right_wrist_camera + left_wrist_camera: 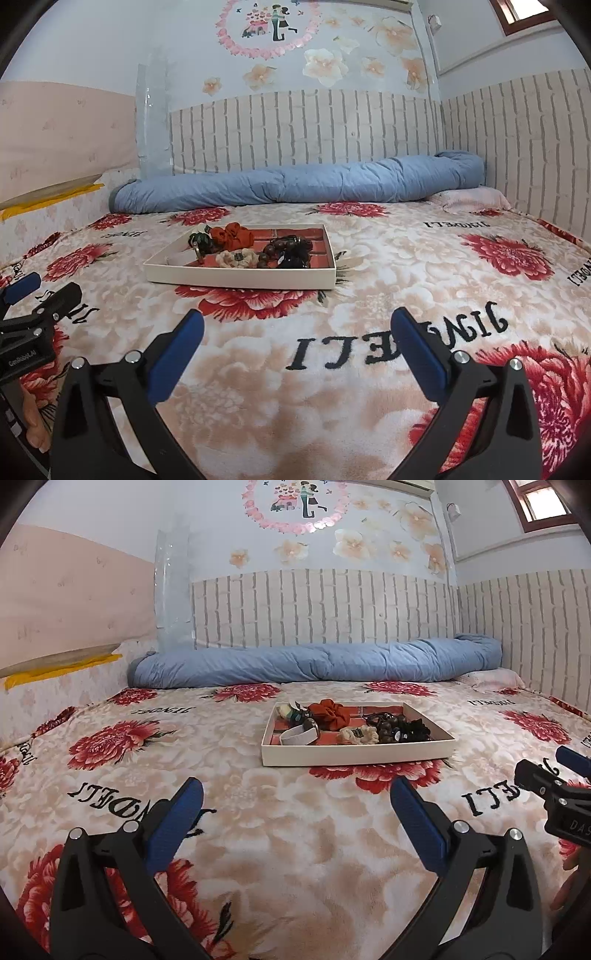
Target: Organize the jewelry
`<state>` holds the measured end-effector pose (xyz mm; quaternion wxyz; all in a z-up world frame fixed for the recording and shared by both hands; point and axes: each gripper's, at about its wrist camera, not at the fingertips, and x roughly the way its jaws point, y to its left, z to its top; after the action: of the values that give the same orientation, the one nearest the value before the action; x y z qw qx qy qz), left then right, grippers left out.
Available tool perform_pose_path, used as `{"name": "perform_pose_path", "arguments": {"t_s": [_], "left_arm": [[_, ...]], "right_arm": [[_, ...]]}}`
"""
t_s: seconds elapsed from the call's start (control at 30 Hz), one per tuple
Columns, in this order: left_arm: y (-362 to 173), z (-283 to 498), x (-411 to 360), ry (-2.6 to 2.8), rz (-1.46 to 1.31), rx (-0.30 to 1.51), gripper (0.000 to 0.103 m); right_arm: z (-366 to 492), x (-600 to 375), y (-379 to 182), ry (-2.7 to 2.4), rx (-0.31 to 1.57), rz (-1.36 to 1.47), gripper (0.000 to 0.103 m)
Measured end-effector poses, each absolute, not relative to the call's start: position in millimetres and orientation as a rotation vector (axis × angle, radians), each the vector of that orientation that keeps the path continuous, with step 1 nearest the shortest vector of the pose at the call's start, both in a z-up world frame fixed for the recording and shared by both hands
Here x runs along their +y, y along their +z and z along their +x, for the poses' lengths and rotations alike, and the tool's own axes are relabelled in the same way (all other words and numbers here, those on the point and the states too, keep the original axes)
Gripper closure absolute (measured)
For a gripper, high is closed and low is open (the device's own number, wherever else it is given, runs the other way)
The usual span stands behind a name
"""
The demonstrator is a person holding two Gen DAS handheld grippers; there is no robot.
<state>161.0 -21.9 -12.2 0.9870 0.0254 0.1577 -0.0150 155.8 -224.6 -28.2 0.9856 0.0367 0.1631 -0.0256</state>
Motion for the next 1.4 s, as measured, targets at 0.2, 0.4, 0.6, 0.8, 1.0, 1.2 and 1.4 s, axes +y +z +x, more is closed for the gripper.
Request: {"name": "perform_pose_path", "arguments": {"t_s": [0.2, 0.4, 0.6, 0.8, 1.0, 1.2, 1.4], "left_arm": [[-12.5, 157.5, -23.7, -0.027, 0.06, 0.299, 0.005], [-12.9, 155.7, -23.8, -0.025, 0.061, 0.293, 0.005], [-13.3, 156.3, -23.0, -0.033, 0.056, 0.298, 0.005], [-13.6, 158.2, -22.0, -0.041, 0.053, 0.307, 0.005], [-13.9, 158.3, -21.9, -0.039, 0.053, 0.306, 0.005], [-15.6, 159.1, -20.5, -0.042, 0.044, 0.306, 0.005], [-15.6, 158.1, -19.0, -0.045, 0.033, 0.302, 0.005]], "right_arm": [[152.6, -218.7, -27.4, -0.045, 0.312, 0.047, 0.004], [150.0, -216.6, -25.8, -0.04, 0.299, 0.039, 0.004], [149.0, -217.2, -25.9, -0.04, 0.296, 0.04, 0.004], [149.0, -216.9, -25.9, -0.04, 0.295, 0.041, 0.004], [148.9, -216.5, -25.6, -0.038, 0.296, 0.039, 0.004], [148.8, -216.6, -25.7, -0.039, 0.296, 0.041, 0.004], [148.8, -216.5, -25.9, -0.038, 0.295, 0.041, 0.004]]}}
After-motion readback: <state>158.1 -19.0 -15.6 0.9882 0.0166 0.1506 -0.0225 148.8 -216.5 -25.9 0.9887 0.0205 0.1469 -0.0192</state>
